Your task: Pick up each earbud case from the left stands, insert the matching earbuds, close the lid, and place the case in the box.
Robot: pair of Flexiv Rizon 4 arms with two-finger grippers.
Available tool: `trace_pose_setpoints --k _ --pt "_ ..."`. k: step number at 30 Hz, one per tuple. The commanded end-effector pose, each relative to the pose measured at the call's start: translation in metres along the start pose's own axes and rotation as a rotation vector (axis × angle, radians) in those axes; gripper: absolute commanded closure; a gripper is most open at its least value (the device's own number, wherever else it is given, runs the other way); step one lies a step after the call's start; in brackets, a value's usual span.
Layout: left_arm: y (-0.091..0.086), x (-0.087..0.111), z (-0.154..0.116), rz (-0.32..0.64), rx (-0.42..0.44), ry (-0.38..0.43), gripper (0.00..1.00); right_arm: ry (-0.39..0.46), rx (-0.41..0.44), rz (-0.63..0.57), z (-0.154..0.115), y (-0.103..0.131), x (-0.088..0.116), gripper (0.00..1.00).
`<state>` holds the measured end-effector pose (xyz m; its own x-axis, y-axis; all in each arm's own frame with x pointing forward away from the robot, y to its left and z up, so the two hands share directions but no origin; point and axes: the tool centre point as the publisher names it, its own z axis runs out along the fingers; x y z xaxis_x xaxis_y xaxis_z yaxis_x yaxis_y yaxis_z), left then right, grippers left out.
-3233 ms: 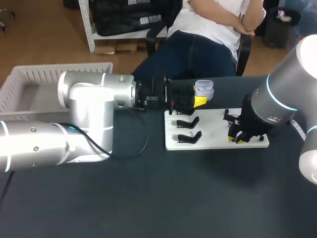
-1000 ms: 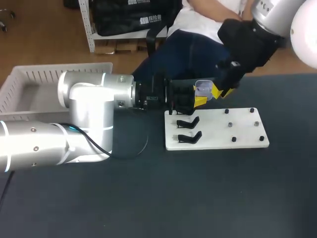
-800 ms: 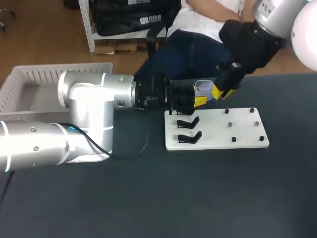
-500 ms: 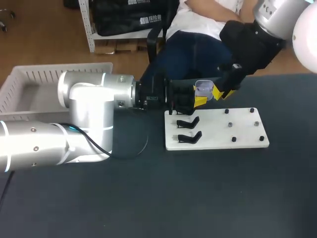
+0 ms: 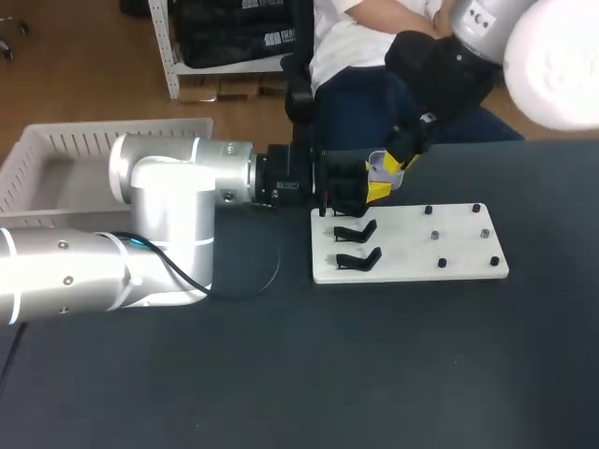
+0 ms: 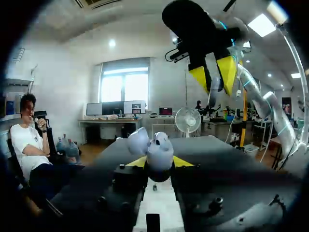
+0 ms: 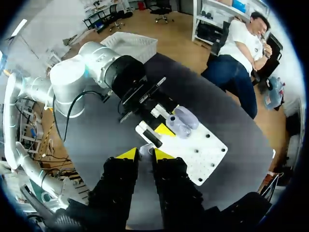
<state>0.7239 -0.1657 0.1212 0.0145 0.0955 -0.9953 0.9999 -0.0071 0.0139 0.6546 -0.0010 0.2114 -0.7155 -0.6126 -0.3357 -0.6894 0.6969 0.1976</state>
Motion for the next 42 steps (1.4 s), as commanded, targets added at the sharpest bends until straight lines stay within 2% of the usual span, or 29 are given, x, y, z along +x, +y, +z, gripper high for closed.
trace_pose_setpoints --k 1,4,7,21,29,42 --pt "0.000 0.001 0.001 0.003 -0.003 -0.004 1.00 0.042 -0.022 -0.028 0.007 -0.007 -0.014 1.00" --pt "0.000 0.001 0.001 0.003 -0.003 -0.004 1.00 0.063 -0.026 -0.069 0.010 -0.010 -0.017 1.00" --pt "0.000 0.001 0.001 0.003 -0.003 -0.004 1.00 0.061 0.028 -0.098 0.013 -0.013 -0.020 1.00" --pt "0.000 0.001 0.001 0.003 -0.003 -0.004 1.00 0.074 0.026 -0.091 0.015 -0.014 -0.021 1.00" --pt "0.000 0.001 0.001 0.003 -0.003 -0.004 1.00 0.071 0.058 -0.038 0.027 -0.021 -0.023 1.00" --pt "0.000 0.001 0.001 0.003 -0.003 -0.004 1.00 0.085 0.063 -0.052 0.031 -0.036 -0.028 1.00"
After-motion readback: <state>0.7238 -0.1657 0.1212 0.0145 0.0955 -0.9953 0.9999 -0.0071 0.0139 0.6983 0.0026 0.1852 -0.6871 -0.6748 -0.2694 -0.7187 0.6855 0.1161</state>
